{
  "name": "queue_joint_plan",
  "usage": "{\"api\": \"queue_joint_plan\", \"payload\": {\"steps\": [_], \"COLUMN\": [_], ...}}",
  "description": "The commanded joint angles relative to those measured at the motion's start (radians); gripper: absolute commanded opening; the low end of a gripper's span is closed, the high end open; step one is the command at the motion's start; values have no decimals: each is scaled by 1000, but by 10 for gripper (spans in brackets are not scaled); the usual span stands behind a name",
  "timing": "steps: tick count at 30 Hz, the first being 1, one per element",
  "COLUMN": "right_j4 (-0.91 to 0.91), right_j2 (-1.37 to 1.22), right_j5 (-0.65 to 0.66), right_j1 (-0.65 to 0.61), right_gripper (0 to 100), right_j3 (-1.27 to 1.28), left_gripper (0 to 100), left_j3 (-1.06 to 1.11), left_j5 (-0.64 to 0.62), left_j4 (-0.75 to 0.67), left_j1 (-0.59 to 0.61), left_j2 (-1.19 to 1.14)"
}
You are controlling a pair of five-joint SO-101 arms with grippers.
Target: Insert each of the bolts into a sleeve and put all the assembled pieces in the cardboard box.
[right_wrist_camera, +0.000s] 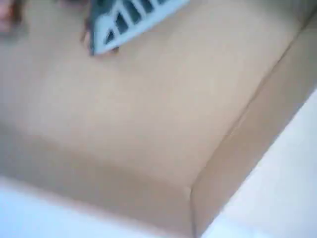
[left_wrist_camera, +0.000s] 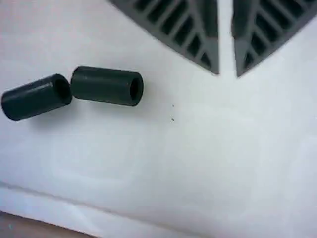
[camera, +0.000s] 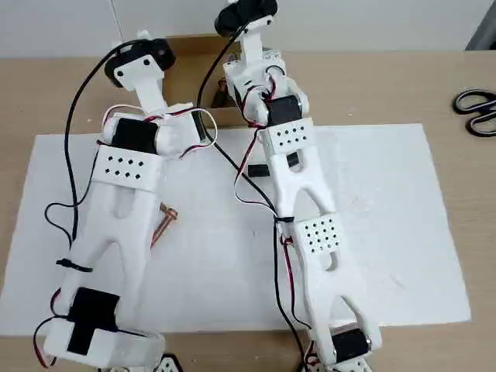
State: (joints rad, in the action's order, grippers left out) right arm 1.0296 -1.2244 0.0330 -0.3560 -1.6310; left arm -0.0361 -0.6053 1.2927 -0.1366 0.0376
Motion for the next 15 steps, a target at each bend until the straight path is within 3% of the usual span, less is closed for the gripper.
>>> {"api": "queue_joint_plan", "payload": {"steps": [1,8,15], "right_j4": [180,524,713], "right_j2": [142,275,308], "right_j5": [6,5,-8], "right_j1": [7,2,-5], "right_gripper": [181,182,181], "right_j3": [-52,-51,-51], "left_gripper": [6,6,6], "left_j3": [-44,-38,-38], "left_j5": [-6,-6,-8], "left_j4": [5,14,127], "left_j1": [-6,-2,0], "left_j2": [51,180,207]}}
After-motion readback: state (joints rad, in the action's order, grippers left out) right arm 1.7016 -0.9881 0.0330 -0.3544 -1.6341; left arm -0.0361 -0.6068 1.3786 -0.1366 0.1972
